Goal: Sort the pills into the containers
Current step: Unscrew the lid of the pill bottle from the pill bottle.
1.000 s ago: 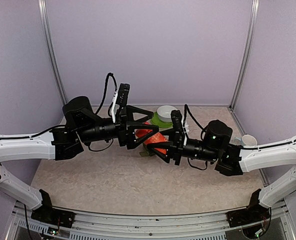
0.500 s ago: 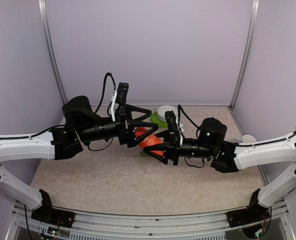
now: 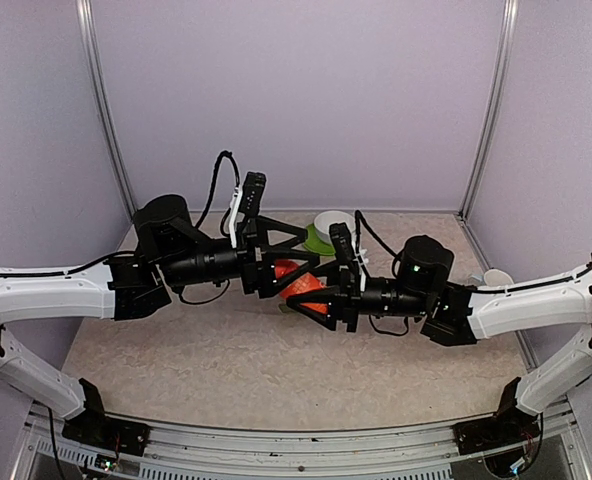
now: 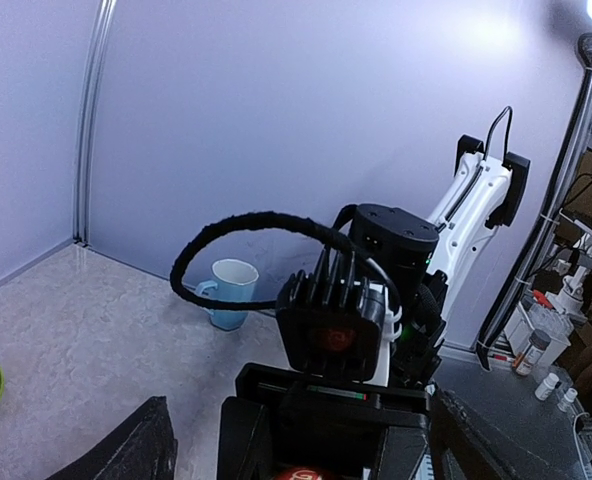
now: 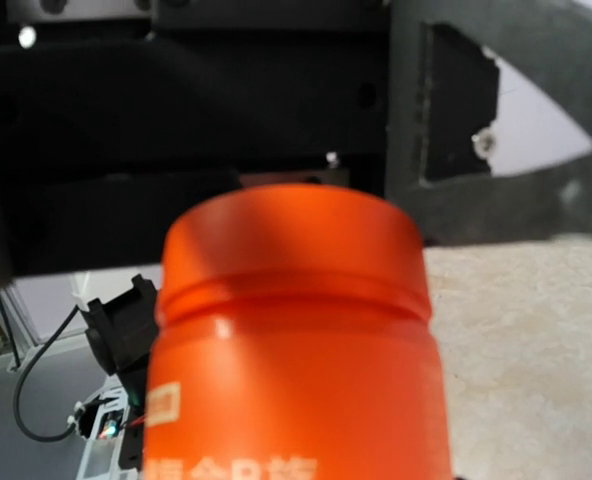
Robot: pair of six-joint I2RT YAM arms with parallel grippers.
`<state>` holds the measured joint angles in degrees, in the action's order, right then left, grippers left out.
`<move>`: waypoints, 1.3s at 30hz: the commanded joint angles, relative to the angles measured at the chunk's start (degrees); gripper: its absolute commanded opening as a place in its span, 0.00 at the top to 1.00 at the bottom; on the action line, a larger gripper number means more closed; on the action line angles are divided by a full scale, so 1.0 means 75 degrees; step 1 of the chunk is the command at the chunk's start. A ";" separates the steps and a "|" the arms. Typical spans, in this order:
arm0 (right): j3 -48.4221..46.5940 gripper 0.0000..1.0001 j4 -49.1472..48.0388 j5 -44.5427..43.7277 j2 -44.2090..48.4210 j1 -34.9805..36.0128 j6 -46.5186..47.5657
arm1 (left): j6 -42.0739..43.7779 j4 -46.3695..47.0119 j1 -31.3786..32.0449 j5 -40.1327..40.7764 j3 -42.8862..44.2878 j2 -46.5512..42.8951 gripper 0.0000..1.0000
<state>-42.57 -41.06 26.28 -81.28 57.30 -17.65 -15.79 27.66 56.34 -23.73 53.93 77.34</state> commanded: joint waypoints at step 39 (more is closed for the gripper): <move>0.0325 0.79 -0.0052 0.0283 0.1630 -0.0697 0.0588 | 0.0244 -0.0294 -0.0347 0.0235 0.0035 -0.0597 0.20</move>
<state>-37.56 -40.12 21.19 -67.61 52.29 -13.52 -14.50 24.36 54.96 -21.34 52.90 73.38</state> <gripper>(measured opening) 0.520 0.795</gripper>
